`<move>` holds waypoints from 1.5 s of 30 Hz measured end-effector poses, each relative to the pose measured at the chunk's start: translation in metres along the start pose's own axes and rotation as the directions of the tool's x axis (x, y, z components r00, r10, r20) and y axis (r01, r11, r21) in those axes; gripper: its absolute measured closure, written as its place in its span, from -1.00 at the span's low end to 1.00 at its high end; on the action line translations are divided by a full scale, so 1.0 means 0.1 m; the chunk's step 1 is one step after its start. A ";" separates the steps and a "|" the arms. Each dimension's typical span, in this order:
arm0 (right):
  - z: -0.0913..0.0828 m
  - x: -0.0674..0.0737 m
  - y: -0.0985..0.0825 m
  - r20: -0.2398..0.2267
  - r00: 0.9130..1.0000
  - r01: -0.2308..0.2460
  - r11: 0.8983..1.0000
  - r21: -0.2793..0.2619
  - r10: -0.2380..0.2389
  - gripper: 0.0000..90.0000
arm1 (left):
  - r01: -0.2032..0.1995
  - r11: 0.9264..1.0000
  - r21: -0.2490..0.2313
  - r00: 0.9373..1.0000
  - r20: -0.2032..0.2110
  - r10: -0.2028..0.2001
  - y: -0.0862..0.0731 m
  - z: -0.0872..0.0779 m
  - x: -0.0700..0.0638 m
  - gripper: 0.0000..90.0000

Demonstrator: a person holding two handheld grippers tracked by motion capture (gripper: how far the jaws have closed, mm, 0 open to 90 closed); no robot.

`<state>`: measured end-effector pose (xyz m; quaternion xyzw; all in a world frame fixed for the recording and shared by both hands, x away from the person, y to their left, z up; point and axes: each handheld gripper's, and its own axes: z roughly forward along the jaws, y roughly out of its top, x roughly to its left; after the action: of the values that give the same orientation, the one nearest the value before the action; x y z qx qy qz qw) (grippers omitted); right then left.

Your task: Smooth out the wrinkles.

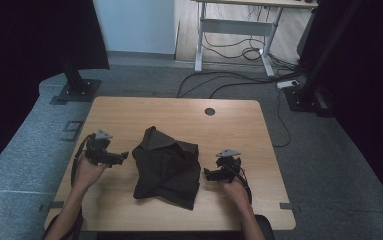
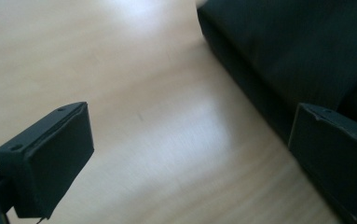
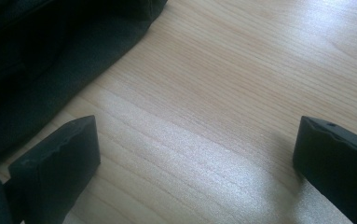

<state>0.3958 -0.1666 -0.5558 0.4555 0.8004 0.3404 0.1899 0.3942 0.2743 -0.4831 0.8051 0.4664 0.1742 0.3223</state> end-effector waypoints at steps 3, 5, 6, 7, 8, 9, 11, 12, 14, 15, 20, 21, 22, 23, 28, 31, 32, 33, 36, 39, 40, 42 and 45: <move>0.00 0.00 0.00 0.000 1.000 -0.001 1.000 0.000 0.001 -1.00 | -0.007 1.000 0.026 0.999 0.043 0.006 -0.13 0.15 -0.13 -1.00; 0.00 0.00 0.00 0.001 1.000 -0.002 1.000 0.000 0.002 -1.00 | -0.023 0.999 0.033 0.998 0.065 0.021 -0.15 0.23 -0.24 -1.00; 0.00 0.00 0.00 0.002 1.000 -0.002 1.000 0.000 0.002 -1.00 | -0.034 0.999 0.031 0.997 0.070 0.032 -0.15 0.26 -0.29 -1.00; 0.00 0.00 0.00 0.002 1.000 -0.003 1.000 0.000 0.003 -1.00 | -0.038 0.999 0.026 0.996 0.080 0.036 -0.13 0.29 -0.34 -1.00; 0.00 0.00 0.00 0.002 1.000 -0.003 1.000 0.000 0.003 -1.00 | -0.044 0.999 0.019 0.995 0.088 0.042 -0.11 0.30 -0.38 -1.00; 0.00 0.00 0.00 0.002 1.000 -0.003 1.000 0.000 0.003 -1.00 | -0.050 0.999 0.011 0.994 0.094 0.049 -0.08 0.31 -0.43 -1.00; 0.00 0.00 0.00 0.002 1.000 -0.003 1.000 0.000 0.003 -1.00 | -0.066 0.998 -0.003 0.992 0.107 0.066 -0.03 0.32 -0.52 -1.00; 0.00 0.00 0.00 0.002 1.000 -0.003 1.000 0.000 0.003 -1.00 | -0.078 0.997 -0.011 0.990 0.114 0.079 0.00 0.31 -0.58 -1.00; 0.00 0.00 0.00 0.002 1.000 -0.002 1.000 0.001 0.002 -1.00 | -0.105 0.994 -0.020 0.986 0.126 0.107 0.03 0.30 -0.70 -1.00; 0.00 0.00 0.00 0.002 1.000 -0.002 1.000 0.001 0.002 -1.00 | -0.115 0.993 -0.022 0.984 0.132 0.117 0.03 0.29 -0.74 -1.00; 0.00 0.00 0.00 0.002 1.000 -0.002 1.000 0.001 0.002 -1.00 | -0.187 0.982 -0.017 0.969 0.162 0.187 -0.03 0.25 -1.05 -1.00; 0.00 0.00 0.00 0.002 1.000 -0.002 1.000 0.001 0.002 -1.00 | -0.198 0.980 -0.013 0.966 0.165 0.197 -0.05 0.25 -1.08 -1.00; 0.00 0.00 0.00 0.003 1.000 0.000 1.000 0.000 0.000 -1.00 | -0.217 0.976 -0.005 0.962 0.169 0.214 -0.08 0.25 -1.14 -1.00; 0.00 0.00 0.00 0.002 1.000 -0.001 1.000 0.001 0.001 -1.00 | -0.233 0.973 -0.001 0.959 0.165 0.230 -0.10 0.24 -1.18 -1.00; 0.00 0.00 0.00 0.002 1.000 -0.001 1.000 0.002 0.001 -1.00 | -0.269 0.963 -0.017 0.949 0.165 0.268 -0.11 0.14 -1.28 -1.00; 0.00 0.00 0.00 0.001 1.000 0.000 1.000 0.002 0.000 -1.00 | -0.258 0.965 -0.033 0.954 0.146 0.260 -0.09 0.10 -1.25 -1.00; 0.00 0.00 0.00 0.000 1.000 0.001 1.000 0.002 -0.001 -1.00 | -0.250 0.968 -0.034 0.958 0.138 0.253 -0.09 0.09 -1.22 -1.00; 0.00 0.00 0.00 -0.003 1.000 0.004 1.000 0.003 -0.004 -1.00 | -0.235 0.971 -0.034 0.963 0.126 0.237 -0.10 0.10 -1.19 -1.00; -0.04 -0.03 0.03 -0.010 1.000 -0.002 0.999 0.038 0.002 -0.85 | -0.211 0.977 -0.018 0.971 0.108 0.212 -0.16 0.15 -1.11 -1.00; -0.10 -0.07 0.07 -0.031 0.999 -0.026 0.999 0.037 0.027 -0.78 | -0.207 0.978 0.000 0.975 0.078 0.207 -0.24 0.22 -1.05 -1.00; -0.12 -0.07 0.09 -0.028 0.999 -0.021 0.999 0.031 0.022 -0.78 | -0.184 0.983 -0.001 0.979 0.094 0.183 -0.27 0.23 -1.01 -1.00; -0.21 -0.05 0.17 -0.031 1.000 -0.006 1.000 0.006 0.006 -0.78 | -0.161 0.987 -0.005 0.982 0.099 0.160 -0.31 0.25 -1.00 -1.00; -0.33 0.03 0.30 -0.050 0.999 0.015 0.999 -0.033 -0.016 -0.78 | -0.156 0.988 0.000 0.984 0.092 0.155 -0.37 0.26 -1.01 -1.00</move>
<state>0.3923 -0.1653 -0.5112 0.4374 0.8027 0.3634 0.1799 0.3353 0.1911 -0.5256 0.8473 0.3874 0.1599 0.3262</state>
